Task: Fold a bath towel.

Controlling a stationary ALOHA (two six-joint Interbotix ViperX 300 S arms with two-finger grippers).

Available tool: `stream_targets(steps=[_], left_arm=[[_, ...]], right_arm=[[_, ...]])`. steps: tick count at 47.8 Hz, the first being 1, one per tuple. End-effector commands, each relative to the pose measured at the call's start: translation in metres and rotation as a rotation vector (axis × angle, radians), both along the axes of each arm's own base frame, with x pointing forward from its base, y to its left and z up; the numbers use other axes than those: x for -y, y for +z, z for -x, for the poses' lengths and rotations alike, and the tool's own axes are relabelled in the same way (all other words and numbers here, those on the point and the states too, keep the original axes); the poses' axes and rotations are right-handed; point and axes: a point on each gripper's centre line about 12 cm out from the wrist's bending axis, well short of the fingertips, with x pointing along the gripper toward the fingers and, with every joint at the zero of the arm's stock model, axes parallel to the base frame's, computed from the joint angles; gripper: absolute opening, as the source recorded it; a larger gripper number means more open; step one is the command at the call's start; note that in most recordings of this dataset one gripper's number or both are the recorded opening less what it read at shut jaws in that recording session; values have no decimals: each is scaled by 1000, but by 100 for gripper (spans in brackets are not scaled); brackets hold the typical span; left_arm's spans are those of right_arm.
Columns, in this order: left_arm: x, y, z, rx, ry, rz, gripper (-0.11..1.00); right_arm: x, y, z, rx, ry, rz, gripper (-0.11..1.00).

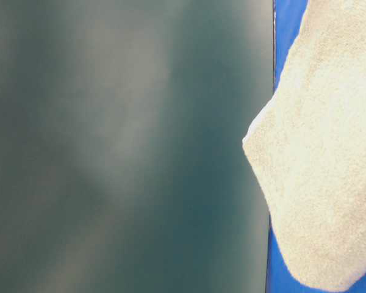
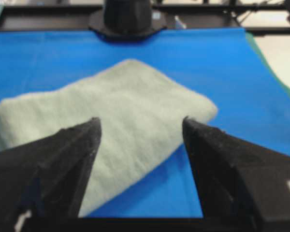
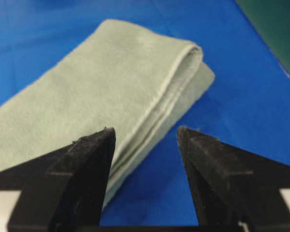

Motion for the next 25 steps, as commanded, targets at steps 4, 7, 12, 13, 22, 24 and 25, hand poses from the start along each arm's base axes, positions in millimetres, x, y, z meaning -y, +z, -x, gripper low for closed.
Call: stream_targets(steps=[4,7,12,13,22,24,25], left_arm=[[0,-11,4,8,-3,14,64],[0,-14,4,5,-4,14,64],[0,-14,4,5,-3,13,64],[0,-14,4,5,-3,14,64],[-2,-14,4,5,13,13,64],[-2,-14,4,4,16,12,64],[-3,-14,4,4,18,14,64]], right_arm=[[1,-4,4,31,-3,-3,58],[1,-8,3,21,2,-5,58],[0,-10,1,16,13,-6,58],[0,-10,0,15,14,-6,58],[0,-11,0,11,14,-7,58],[0,-12,0,9,14,-7,58],[-1,-13,0,6,14,-9,58]])
